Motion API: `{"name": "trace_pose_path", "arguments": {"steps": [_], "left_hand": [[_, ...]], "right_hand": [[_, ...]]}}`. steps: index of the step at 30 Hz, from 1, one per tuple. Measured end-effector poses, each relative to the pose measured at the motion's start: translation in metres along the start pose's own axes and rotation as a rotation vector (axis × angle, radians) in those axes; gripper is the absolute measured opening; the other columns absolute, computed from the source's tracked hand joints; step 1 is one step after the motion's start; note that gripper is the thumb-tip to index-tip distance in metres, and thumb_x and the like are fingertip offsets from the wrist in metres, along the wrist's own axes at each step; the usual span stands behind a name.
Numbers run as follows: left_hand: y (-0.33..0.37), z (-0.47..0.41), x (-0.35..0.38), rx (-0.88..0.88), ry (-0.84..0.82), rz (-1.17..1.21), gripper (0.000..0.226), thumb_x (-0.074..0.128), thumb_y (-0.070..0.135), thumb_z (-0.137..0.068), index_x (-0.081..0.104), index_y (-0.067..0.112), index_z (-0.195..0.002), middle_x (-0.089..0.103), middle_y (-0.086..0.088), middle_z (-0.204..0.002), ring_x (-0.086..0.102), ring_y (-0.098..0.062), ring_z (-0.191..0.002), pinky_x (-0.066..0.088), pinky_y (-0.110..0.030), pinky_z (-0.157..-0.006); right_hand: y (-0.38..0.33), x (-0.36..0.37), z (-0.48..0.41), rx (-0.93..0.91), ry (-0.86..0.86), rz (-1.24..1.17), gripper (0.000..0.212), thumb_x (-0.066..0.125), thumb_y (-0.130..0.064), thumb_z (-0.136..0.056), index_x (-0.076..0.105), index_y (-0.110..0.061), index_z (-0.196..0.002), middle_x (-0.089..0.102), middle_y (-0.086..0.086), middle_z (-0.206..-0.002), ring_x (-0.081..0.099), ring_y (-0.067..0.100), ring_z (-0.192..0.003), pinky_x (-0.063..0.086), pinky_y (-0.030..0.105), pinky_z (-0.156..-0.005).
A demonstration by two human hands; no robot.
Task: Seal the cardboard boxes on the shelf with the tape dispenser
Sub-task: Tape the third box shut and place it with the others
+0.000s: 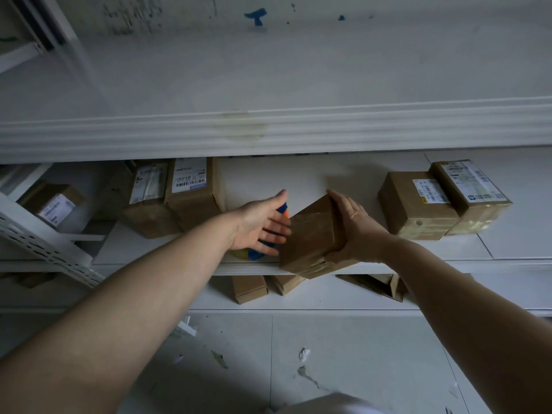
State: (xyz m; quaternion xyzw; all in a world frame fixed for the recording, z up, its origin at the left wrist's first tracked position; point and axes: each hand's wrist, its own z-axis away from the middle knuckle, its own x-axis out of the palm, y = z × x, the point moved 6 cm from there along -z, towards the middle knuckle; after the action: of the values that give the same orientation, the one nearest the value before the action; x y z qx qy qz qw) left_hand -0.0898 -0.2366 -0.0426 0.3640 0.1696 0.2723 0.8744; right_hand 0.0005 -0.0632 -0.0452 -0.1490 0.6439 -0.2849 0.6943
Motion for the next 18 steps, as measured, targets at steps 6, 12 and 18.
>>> {"name": "trace_pose_path", "arguments": {"steps": [6, 12, 18], "left_hand": [[0.000, -0.013, 0.012, 0.091, 0.173, -0.242, 0.006, 0.060, 0.020, -0.094, 0.061, 0.013, -0.093, 0.061, -0.004, -0.092, 0.059, -0.016, -0.085, 0.057, -0.037, -0.077], [-0.006, -0.023, 0.029, 0.040, 0.185, -0.300, 0.015, 0.058, 0.021, -0.095, 0.059, 0.010, -0.105, 0.064, -0.006, -0.095, 0.062, -0.019, -0.089, 0.059, -0.041, -0.077], [-0.003, -0.014, 0.018, -0.110, 0.197, -0.513, 0.033, 0.067, 0.027, -0.086, 0.050, 0.014, -0.111, 0.062, -0.007, -0.098, 0.063, -0.022, -0.089, 0.057, -0.039, -0.062]], "right_hand": [[-0.002, 0.001, -0.001, -0.014, -0.001, -0.007, 0.131, 0.091, -0.027, -0.056, 0.002, -0.027, -0.152, 0.016, 0.000, -0.154, 0.017, 0.022, -0.141, 0.028, 0.041, -0.114], [-0.001, 0.001, 0.000, -0.030, 0.009, -0.010, 0.131, 0.091, -0.026, -0.055, 0.003, -0.025, -0.152, 0.018, -0.001, -0.153, 0.017, 0.020, -0.140, 0.027, 0.035, -0.112], [0.005, 0.000, -0.001, -0.013, 0.011, -0.031, 0.132, 0.091, -0.028, -0.054, 0.003, -0.027, -0.152, 0.019, 0.000, -0.153, 0.020, 0.022, -0.140, 0.031, 0.040, -0.113]]}}
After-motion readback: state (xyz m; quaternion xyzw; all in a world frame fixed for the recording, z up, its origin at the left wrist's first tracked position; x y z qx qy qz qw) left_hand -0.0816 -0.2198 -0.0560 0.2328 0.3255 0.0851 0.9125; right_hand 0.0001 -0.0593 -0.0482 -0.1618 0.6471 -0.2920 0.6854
